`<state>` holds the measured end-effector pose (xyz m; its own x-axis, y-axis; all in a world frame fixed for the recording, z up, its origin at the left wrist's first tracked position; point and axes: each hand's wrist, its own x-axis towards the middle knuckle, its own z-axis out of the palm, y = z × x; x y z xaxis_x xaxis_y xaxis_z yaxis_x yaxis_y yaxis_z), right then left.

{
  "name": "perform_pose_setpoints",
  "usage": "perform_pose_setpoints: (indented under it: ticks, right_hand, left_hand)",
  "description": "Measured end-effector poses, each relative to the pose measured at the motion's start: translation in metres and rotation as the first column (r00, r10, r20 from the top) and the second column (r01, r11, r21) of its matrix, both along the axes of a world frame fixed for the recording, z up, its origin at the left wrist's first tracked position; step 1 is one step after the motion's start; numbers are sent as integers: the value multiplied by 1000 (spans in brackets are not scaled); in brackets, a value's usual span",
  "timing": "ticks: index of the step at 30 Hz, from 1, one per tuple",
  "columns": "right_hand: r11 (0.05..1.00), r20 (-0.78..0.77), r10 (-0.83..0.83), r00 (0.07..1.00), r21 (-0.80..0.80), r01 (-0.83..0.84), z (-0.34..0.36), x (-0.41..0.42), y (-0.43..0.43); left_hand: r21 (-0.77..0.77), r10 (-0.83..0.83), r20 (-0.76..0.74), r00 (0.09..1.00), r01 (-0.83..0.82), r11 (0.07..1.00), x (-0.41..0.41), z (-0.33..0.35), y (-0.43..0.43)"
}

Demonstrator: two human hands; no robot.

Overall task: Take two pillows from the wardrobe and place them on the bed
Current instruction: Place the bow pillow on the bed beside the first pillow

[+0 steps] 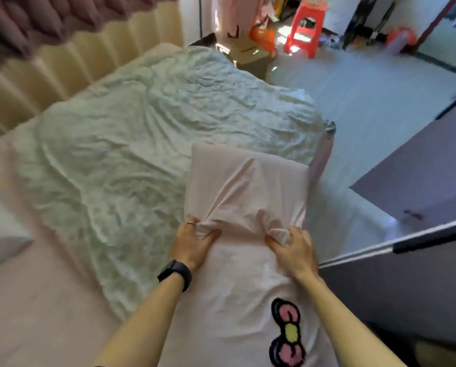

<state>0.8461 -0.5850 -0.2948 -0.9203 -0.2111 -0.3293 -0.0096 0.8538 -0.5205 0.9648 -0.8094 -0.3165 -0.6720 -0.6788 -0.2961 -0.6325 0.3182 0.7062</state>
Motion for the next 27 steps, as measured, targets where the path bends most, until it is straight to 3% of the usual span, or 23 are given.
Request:
perform_pose_setpoints:
  ticks: [5, 12, 18, 27]
  right_hand:
    - [944, -18, 319, 948, -88, -319, -10, 10, -97]
    - [722, -3, 685, 729, -133, -679, -18, 63, -194]
    - [548, 12, 832, 555, -174, -818, -16, 118, -255]
    - [462, -6, 881, 473, -203, -863, -36, 235, -350]
  left_hand:
    - [-4, 367, 87, 926, -368, 930, 80, -11, -45]
    - [-17, 733, 77, 676, -734, 679, 187, -12, -55]
    - [-44, 860, 54, 507, -860, 509, 255, -5, -67]
    - [-102, 933, 27, 358, -928, 359, 374, -17, -133]
